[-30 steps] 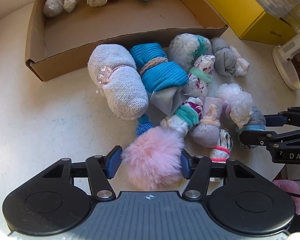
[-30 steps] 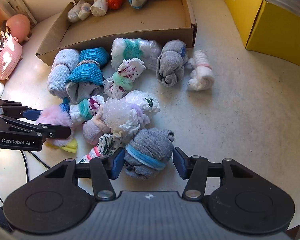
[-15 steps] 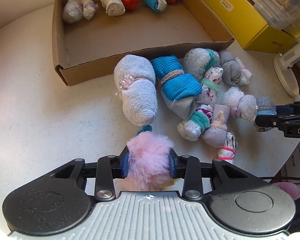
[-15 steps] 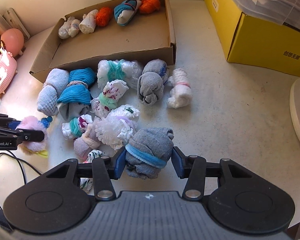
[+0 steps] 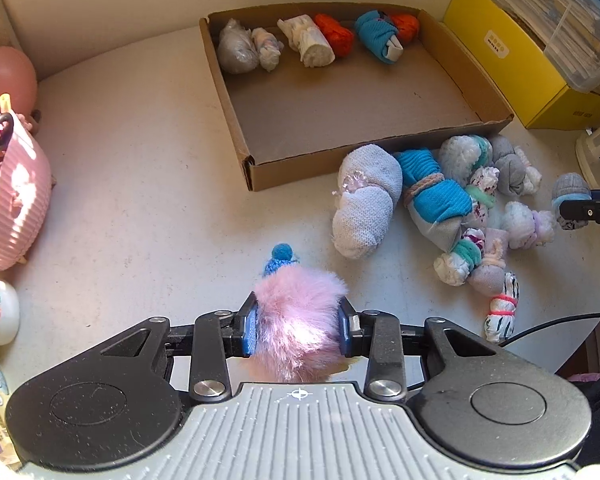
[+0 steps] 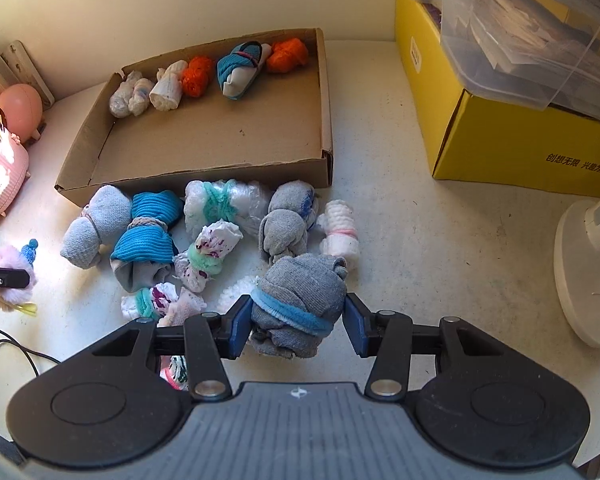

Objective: Organize objects
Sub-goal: 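Carry both socks into the tray beside the row and open both tools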

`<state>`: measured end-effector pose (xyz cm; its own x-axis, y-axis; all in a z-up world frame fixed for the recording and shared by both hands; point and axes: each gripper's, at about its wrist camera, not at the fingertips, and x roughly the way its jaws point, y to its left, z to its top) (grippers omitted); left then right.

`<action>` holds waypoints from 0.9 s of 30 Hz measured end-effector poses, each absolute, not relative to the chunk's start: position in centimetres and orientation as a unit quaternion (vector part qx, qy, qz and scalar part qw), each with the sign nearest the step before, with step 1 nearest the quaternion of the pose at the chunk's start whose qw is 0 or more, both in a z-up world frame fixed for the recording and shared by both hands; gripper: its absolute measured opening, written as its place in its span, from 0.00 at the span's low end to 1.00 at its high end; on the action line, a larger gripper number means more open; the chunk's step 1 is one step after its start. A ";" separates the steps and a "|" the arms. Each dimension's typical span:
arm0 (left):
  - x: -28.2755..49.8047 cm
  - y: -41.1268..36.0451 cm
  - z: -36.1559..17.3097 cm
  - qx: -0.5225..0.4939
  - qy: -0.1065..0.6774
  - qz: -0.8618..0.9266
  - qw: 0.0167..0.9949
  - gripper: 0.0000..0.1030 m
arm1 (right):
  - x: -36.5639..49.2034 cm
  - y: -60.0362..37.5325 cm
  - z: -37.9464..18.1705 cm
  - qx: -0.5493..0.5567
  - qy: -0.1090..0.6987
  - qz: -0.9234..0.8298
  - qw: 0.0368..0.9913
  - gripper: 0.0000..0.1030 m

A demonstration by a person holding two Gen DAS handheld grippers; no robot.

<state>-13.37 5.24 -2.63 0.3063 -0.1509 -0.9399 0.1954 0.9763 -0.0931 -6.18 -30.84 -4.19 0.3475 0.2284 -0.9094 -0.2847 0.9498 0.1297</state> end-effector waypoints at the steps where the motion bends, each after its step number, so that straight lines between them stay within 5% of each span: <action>1: -13.0 5.8 -2.1 0.014 0.573 -0.096 0.814 0.42 | -5.9 -30.8 -4.0 -0.022 0.547 0.157 0.822 0.43; 14: -6.2 11.3 3.9 -0.026 0.490 -0.020 0.871 0.42 | -0.3 -29.1 -0.5 -0.008 0.497 0.167 0.852 0.43; 27: 0.4 4.6 2.3 -0.046 0.467 -0.084 0.879 0.42 | 5.1 -21.3 1.1 -0.031 0.456 0.263 0.850 0.44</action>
<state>0.44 4.56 2.29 0.5491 -0.1900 -0.8139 0.1037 0.9818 -0.1592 5.15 -21.27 1.14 0.4459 0.4185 -0.7912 -0.4751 0.8598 0.1870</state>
